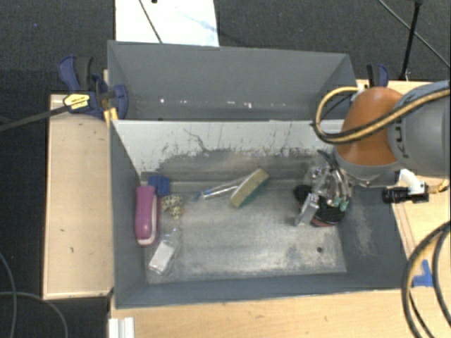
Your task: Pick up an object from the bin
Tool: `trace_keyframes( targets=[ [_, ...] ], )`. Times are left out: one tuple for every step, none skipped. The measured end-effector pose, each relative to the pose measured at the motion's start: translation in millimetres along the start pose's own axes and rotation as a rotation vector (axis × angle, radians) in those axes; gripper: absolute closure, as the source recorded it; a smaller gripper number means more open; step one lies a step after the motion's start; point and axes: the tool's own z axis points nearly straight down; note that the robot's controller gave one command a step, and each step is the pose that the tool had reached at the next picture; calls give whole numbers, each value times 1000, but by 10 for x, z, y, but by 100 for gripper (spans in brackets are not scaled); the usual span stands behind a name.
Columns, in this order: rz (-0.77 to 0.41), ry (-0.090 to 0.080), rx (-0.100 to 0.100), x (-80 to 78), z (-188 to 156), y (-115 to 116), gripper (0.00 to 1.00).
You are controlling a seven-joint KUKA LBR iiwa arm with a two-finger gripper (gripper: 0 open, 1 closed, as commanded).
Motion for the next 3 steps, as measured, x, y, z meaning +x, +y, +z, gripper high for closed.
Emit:
trace_keyframes(
  targets=[
    [-1,-2,-1,-7,-8,2,0],
    [-2,0,-3,0,-3,13,100],
    [-6,-2,-1,-5,-61,23,100]
  ],
)
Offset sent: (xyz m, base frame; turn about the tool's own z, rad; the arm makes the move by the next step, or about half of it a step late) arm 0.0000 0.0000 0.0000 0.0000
